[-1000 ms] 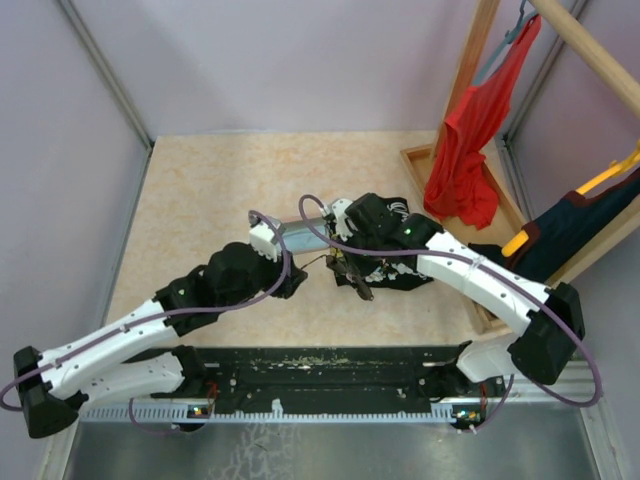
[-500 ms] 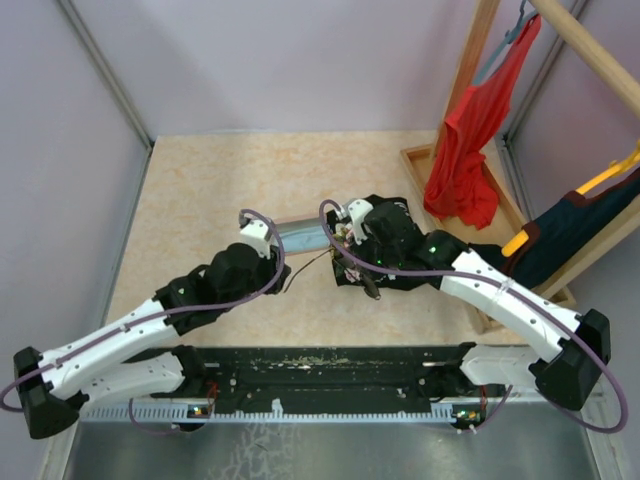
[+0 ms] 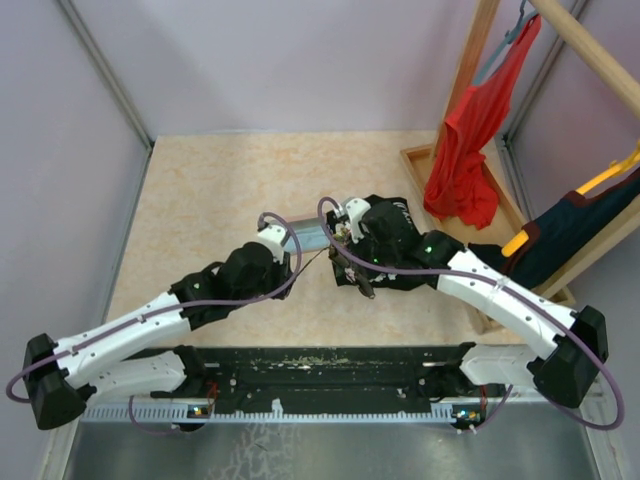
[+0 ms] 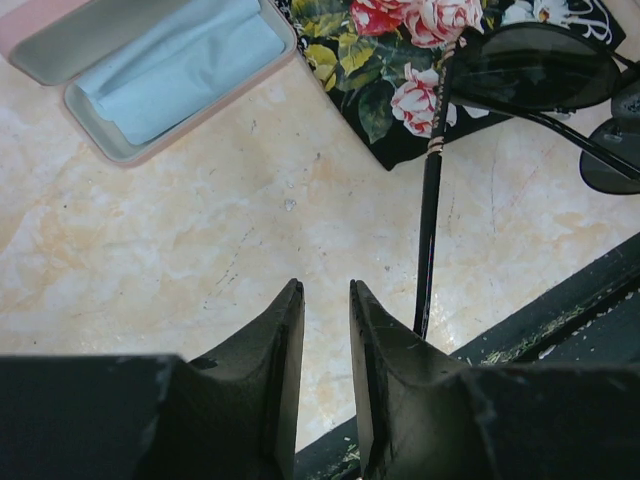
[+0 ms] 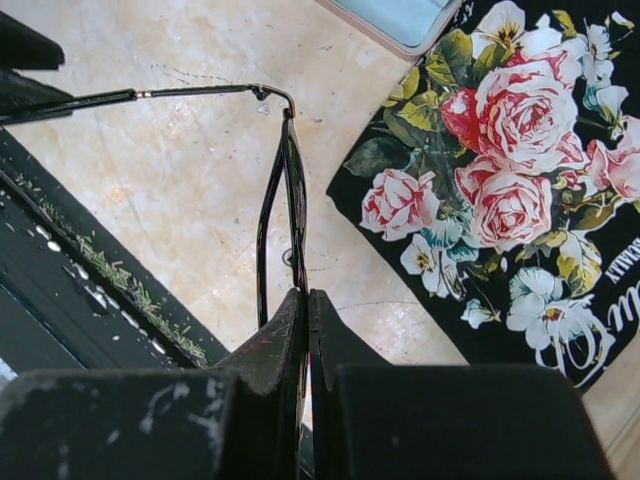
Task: Organize the sunglasses
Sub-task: Fold the sunglasses at the center of the board.
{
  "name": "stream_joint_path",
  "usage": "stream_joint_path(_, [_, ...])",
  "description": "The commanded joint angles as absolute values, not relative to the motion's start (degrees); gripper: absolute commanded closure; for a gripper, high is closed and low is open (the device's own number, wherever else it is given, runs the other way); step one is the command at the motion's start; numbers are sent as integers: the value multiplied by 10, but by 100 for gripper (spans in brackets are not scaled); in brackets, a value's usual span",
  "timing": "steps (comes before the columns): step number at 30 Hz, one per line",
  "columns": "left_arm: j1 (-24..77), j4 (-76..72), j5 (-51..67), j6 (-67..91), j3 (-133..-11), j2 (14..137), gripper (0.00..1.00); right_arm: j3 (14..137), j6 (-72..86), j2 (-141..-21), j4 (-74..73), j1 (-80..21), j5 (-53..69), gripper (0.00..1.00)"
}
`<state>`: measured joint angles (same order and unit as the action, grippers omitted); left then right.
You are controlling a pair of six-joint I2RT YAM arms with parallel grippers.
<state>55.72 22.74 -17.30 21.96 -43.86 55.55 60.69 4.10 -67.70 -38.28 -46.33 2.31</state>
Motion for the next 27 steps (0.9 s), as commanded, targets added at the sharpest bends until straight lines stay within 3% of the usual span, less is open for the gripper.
stream_joint_path(1, [555, 211, -141, 204, -447, 575, 70, 626, 62, -690, -338, -462, 30, 100])
stream_joint_path(27, [563, 160, -90, 208, -471, 687, 87, 660, 230, -728, -299, -522, -2, 100])
